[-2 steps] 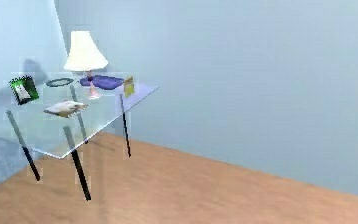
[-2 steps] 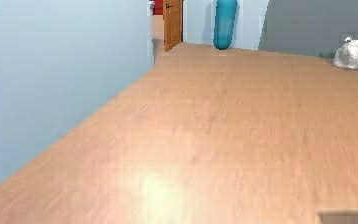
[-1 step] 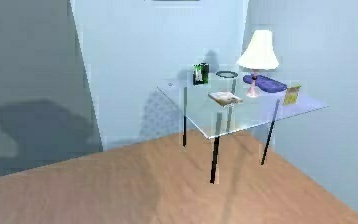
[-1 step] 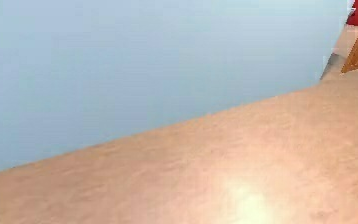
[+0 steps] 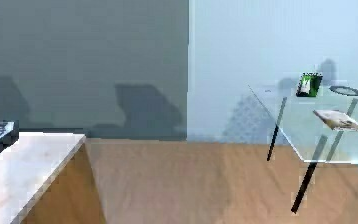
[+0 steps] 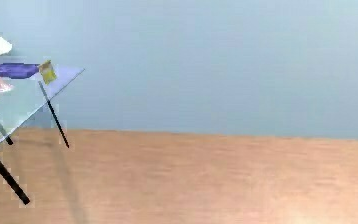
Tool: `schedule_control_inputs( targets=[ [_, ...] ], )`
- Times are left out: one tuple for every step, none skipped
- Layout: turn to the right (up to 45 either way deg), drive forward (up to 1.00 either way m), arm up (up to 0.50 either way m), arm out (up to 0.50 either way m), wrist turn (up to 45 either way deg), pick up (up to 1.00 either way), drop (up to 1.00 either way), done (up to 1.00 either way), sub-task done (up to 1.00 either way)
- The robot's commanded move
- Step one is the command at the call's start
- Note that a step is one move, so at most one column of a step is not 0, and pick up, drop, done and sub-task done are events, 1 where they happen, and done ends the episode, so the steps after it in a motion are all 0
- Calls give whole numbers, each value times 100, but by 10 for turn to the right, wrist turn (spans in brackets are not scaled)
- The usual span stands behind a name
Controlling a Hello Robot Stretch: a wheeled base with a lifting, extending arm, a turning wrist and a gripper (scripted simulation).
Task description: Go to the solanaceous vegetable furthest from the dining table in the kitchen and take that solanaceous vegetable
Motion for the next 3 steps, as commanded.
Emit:
schedule_control_inputs(
  targets=[
    [0, 85, 0, 0, 0, 0, 0, 0, 0],
    [0, 45, 0, 0, 0, 0, 0, 0, 0],
    [-450, 0, 0, 0, 0, 0, 0, 0, 0]
  ],
)
